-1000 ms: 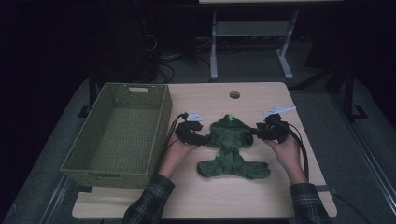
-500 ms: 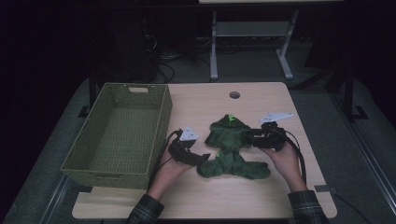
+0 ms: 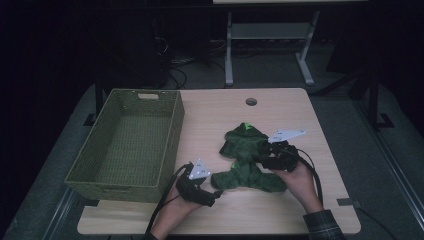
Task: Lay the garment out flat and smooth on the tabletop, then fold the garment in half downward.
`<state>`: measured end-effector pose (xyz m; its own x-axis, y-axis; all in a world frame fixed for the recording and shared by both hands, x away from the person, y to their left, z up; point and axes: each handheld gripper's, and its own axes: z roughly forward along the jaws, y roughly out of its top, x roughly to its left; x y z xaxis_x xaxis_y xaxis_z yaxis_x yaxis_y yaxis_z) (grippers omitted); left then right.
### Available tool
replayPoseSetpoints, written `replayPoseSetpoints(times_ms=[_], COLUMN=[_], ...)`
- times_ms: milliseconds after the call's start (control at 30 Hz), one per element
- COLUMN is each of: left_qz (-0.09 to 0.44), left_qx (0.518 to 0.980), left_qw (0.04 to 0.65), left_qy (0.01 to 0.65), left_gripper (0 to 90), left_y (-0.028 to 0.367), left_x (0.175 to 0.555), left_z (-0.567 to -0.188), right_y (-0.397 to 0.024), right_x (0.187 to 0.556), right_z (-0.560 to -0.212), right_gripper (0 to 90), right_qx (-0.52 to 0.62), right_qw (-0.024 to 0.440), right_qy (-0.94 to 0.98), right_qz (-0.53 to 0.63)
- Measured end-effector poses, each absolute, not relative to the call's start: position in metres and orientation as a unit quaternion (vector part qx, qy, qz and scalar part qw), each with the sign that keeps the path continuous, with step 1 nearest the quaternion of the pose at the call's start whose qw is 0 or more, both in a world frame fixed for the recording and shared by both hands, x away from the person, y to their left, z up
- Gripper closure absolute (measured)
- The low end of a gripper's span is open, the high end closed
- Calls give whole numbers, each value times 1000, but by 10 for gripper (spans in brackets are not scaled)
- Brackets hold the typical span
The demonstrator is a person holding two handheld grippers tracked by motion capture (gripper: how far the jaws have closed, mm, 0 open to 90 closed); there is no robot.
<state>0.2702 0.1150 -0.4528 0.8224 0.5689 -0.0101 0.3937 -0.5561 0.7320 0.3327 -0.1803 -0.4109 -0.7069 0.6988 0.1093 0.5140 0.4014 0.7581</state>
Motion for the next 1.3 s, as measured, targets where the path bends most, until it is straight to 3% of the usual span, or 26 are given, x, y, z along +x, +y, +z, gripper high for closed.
replayPoseSetpoints(times_ms=[667, 933, 1300], left_qz=[159, 120, 117], left_qx=[872, 878, 879], left_qw=[366, 370, 372], left_qy=[282, 278, 274], left_gripper=[132, 122, 128], left_y=[125, 128, 129], left_x=[246, 251, 251], left_z=[-473, -477, -477], right_y=[-135, -119, -87], right_x=[309, 301, 289], right_z=[-414, -415, -420], right_gripper=[680, 717, 739], right_qx=[306, 291, 253], right_qw=[82, 67, 41], right_qy=[848, 851, 865], right_qz=[425, 433, 431])
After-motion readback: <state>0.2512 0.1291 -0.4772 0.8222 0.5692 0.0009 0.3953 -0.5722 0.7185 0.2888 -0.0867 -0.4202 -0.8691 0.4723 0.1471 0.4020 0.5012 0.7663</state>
